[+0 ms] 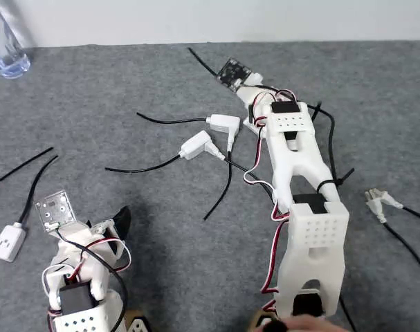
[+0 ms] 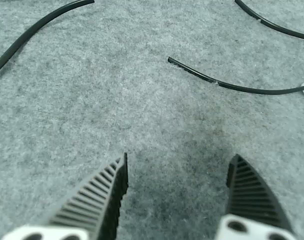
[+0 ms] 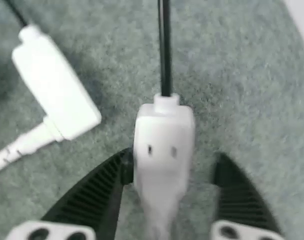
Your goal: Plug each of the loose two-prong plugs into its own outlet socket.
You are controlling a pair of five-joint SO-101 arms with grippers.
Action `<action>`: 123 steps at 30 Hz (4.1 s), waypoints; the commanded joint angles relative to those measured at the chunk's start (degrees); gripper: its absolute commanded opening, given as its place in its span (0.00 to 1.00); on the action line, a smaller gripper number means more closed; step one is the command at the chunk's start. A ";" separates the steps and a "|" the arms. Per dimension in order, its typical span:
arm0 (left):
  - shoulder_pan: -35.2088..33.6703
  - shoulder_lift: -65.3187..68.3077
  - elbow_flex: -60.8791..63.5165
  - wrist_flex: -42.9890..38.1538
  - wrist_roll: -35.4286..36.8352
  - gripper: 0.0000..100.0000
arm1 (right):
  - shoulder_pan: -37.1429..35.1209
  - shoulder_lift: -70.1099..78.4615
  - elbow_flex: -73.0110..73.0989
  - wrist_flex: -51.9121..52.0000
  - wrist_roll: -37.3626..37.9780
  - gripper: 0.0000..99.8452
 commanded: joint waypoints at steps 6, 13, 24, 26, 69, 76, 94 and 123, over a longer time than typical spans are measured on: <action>0.18 -0.70 -0.40 0.35 -0.44 0.30 | -1.98 -9.10 -8.97 10.51 -1.49 0.38; 0.18 -0.70 -0.40 0.35 -0.44 0.30 | -2.07 -16.66 -13.10 23.34 -1.85 0.38; -0.09 -0.70 -0.40 -0.09 -0.53 0.30 | -0.84 -34.42 -15.82 48.75 -1.85 0.38; -0.18 -0.70 -0.40 -0.09 -0.53 0.30 | -0.04 -34.15 -15.47 54.20 -1.85 0.38; -28.04 -0.79 -8.48 0.09 -26.11 0.30 | 6.29 -74.51 88.26 3.21 -24.09 0.38; -43.87 -0.70 -17.63 -14.15 -31.56 0.30 | 6.29 -74.59 89.05 1.89 -24.09 0.38; -43.78 55.03 -72.57 7.65 -34.46 0.30 | 6.20 -75.12 90.55 0.31 -24.09 0.38; -39.30 131.69 -106.33 16.79 -75.60 0.30 | 4.62 -75.12 90.64 -0.66 -24.09 0.38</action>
